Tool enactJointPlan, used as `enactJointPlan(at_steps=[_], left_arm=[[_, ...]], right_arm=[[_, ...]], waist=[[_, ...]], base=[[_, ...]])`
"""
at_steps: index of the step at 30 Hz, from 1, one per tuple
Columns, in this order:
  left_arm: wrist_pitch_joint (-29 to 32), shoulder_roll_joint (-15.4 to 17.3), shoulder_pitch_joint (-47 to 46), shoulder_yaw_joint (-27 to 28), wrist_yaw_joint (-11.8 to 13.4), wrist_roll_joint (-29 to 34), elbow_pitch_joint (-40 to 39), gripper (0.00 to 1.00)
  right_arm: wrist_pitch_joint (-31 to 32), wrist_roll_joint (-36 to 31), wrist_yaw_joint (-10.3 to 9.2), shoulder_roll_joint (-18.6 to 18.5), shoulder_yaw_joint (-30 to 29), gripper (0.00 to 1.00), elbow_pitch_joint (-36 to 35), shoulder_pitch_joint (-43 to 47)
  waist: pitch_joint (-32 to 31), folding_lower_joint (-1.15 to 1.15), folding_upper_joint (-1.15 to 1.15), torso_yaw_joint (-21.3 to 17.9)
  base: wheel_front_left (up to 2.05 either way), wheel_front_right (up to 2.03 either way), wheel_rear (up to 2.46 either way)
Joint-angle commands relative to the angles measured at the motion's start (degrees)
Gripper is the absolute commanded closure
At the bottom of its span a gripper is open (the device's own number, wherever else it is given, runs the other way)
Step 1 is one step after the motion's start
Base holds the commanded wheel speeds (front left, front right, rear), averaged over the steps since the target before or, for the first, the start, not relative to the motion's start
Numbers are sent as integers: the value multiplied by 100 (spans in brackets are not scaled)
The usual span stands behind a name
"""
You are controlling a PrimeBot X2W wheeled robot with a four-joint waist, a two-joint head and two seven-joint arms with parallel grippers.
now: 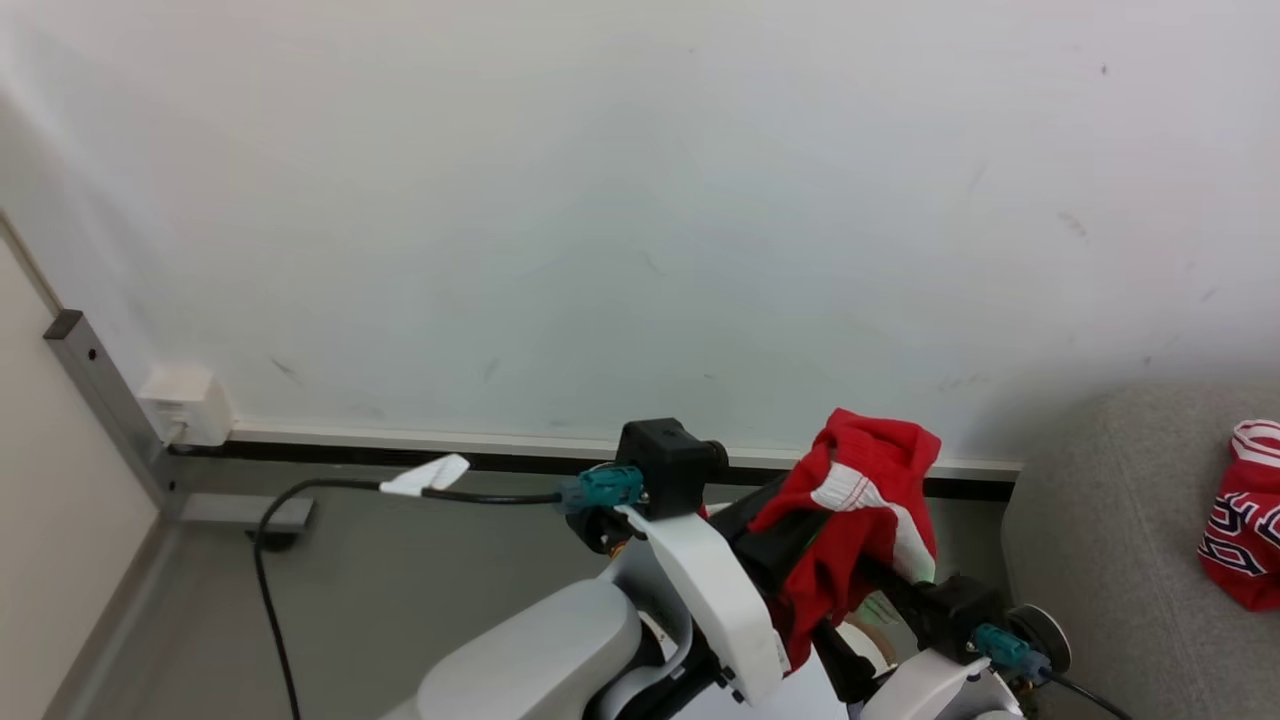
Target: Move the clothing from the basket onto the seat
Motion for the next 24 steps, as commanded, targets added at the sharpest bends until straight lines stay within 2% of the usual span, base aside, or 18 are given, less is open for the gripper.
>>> enactJointPlan(at_steps=[1, 2, 3, 12, 21, 22, 24], left_arm=[[28, -9, 88, -9, -19, -38, -42, 100], [41, -14, 109, -19, -19, -54, -54, 100], [47, -5, 125, -29, -15, -62, -57, 100], [-45, 159, 206, 117, 109, -146, 128, 100], [-230, 310, 350, 241, 188, -237, 487, 100], [-224, 326, 370, 237, 194, -235, 522, 98], [-275, 350, 429, 229, 185, -224, 572, 67]], right_arm=[[-47, 55, -13, 12, -17, 0, 51, -124], [-54, 95, -13, 26, -25, 43, 80, -163], [-48, 118, -13, 42, -45, 100, 36, -209], [-50, 318, -13, 82, -185, 100, -369, 17], [-52, 991, -13, -27, -794, 100, -1354, 619], [-51, 1089, -13, -24, -886, 100, -1468, 686], [-51, 1306, -13, -15, -1054, 100, -1710, 802]], waist=[[-37, 0, 0, 67], [-43, 0, 0, 87], [-47, 0, 0, 99], [-36, 0, 0, 52], [37, 0, 0, -73], [51, 0, 0, -94], [76, 0, 0, -140]], base=[[0, 0, 0], [0, 0, 0], [0, 0, 0], [0, 0, 0], [0, 0, 0], [0, 0, 0], [0, 0, 0]])
